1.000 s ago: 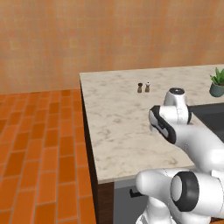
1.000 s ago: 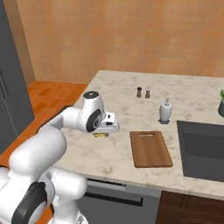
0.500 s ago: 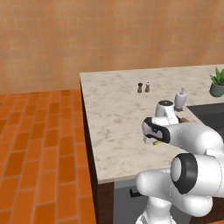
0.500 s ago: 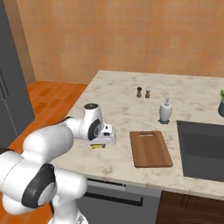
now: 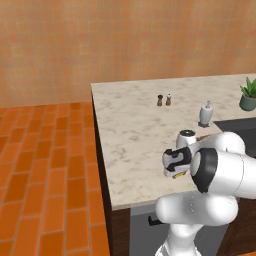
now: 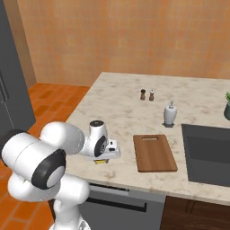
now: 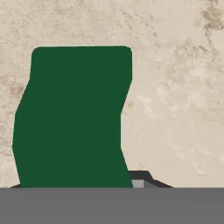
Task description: Pick up the sponge from the counter and clean the cutting board by briefly scrubbing or pressing down on the cutting board. Once finished, release the sponge.
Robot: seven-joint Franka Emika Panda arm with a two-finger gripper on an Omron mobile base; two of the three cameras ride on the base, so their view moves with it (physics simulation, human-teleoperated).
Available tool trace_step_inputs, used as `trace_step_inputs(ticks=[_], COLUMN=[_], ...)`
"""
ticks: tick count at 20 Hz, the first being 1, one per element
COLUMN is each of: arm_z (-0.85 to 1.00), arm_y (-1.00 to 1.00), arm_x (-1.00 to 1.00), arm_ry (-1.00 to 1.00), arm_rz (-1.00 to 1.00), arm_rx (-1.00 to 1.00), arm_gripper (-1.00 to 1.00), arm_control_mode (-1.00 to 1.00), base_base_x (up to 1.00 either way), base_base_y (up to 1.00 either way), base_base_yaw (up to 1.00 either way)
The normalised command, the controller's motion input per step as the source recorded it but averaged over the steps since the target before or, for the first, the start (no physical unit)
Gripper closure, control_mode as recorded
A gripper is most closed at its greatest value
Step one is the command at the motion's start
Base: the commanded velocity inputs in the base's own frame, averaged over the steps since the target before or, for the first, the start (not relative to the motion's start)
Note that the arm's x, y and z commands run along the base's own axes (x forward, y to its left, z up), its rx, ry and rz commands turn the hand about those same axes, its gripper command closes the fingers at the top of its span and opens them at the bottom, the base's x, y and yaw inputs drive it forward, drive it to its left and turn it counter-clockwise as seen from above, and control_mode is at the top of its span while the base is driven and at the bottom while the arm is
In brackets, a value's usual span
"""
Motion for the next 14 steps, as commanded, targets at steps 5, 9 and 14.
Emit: trace_step_inputs(ticks=[5, 9, 14], arm_z=[-0.52, -0.05, 0.11], arm_y=[0.02, 0.01, 0.10], arm_x=[0.00, -0.01, -0.14], arm_ry=[0.00, 0.01, 0.00], arm_rz=[0.04, 0.01, 0.00], arm_rx=[0.00, 0.00, -0.01], arm_gripper=[-1.00, -1.00, -1.00], arm_control_mode=[-1.00, -1.00, -1.00], base_base_x=[0.00, 0.00, 0.00], base_base_y=[0.00, 0.00, 0.00], base_base_yaw=[0.00, 0.00, 0.00])
